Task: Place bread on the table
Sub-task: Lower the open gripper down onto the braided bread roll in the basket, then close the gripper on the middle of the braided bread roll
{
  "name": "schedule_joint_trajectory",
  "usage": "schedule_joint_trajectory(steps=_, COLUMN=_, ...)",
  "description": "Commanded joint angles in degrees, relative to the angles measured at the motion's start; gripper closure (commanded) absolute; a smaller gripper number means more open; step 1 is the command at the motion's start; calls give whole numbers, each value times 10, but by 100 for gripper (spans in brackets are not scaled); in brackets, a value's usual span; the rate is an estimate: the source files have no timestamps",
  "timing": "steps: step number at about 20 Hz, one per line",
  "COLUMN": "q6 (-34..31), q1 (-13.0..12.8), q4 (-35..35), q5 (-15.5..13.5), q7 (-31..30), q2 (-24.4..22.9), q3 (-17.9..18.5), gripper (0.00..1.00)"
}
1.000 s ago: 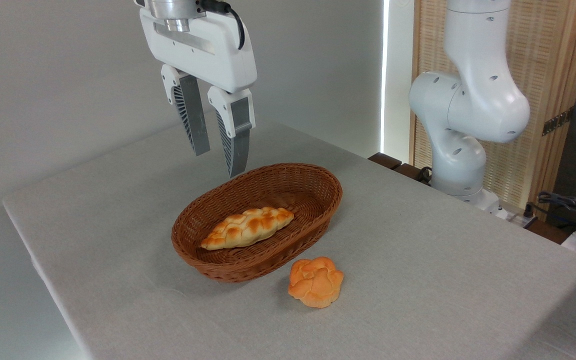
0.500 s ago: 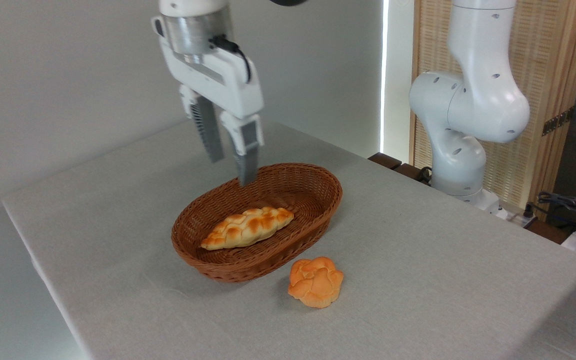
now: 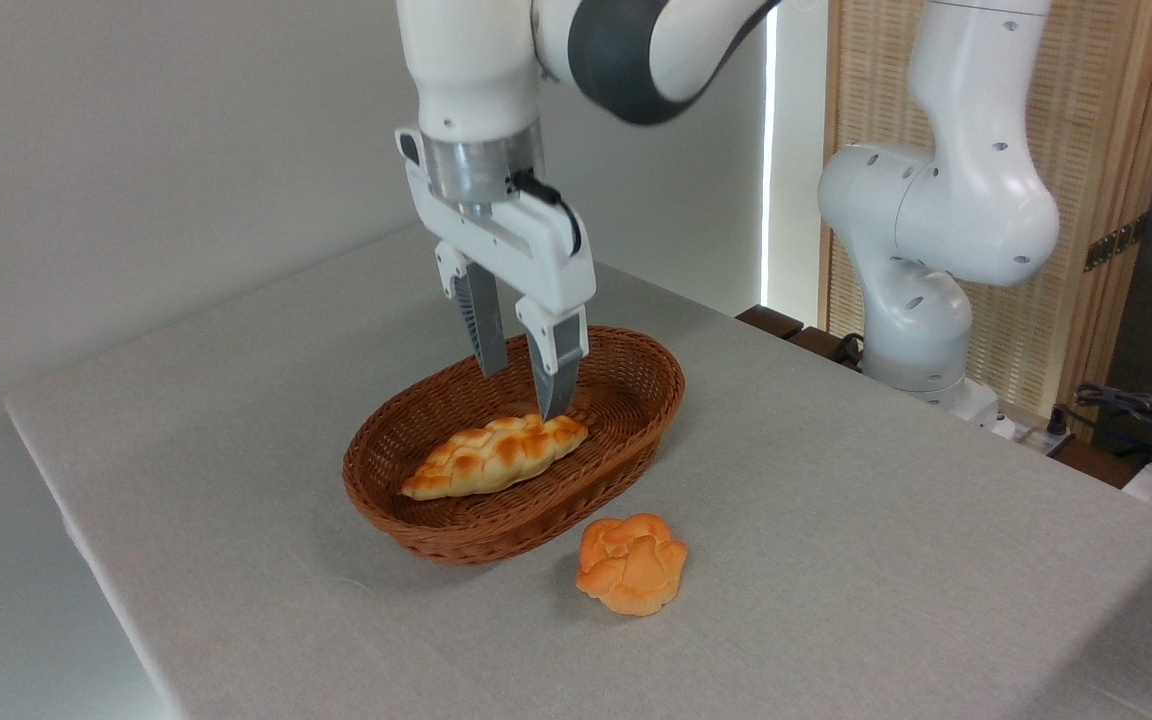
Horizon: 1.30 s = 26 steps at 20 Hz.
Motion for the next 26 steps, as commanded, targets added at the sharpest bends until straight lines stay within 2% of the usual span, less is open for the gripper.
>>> schedule_joint_trajectory(steps=1, q6=58, q1=-1, q4=-42, q5=-10, q7=18, q2=-4, q3=-14, gripper=0)
schedule_joint_trajectory(steps=14, q6=138, q1=-26, q4=-64, q5=-12, q7=27, q2=45, q3=-18, gripper=0)
schedule_joint_trajectory(steps=15, q6=145, q1=-29, q4=-66, q5=-12, q7=27, q2=47, q3=-18, gripper=4)
schedule_joint_trajectory(steps=16, q6=148, q1=-30, q4=-66, q5=-12, q7=27, q2=49, q3=-18, gripper=14)
schedule_joint_trajectory(steps=17, q6=148, q1=-30, q4=-66, q5=-12, q7=27, q2=51, q3=-18, gripper=19)
schedule_joint_trajectory(steps=20, q6=150, q1=-34, q4=-66, q5=-12, q7=27, q2=57, q3=-18, gripper=47)
schedule_joint_trajectory(steps=21, q6=151, q1=-35, q4=-66, q5=-12, q7=27, q2=61, q3=-19, gripper=61)
schedule_joint_trajectory(steps=24, q6=150, q1=-38, q4=-66, q5=-12, q7=26, q2=61, q3=-19, gripper=77)
schedule_joint_trajectory(steps=26, q6=150, q1=-38, q4=-66, q5=-12, q7=26, q2=61, q3=-19, gripper=80)
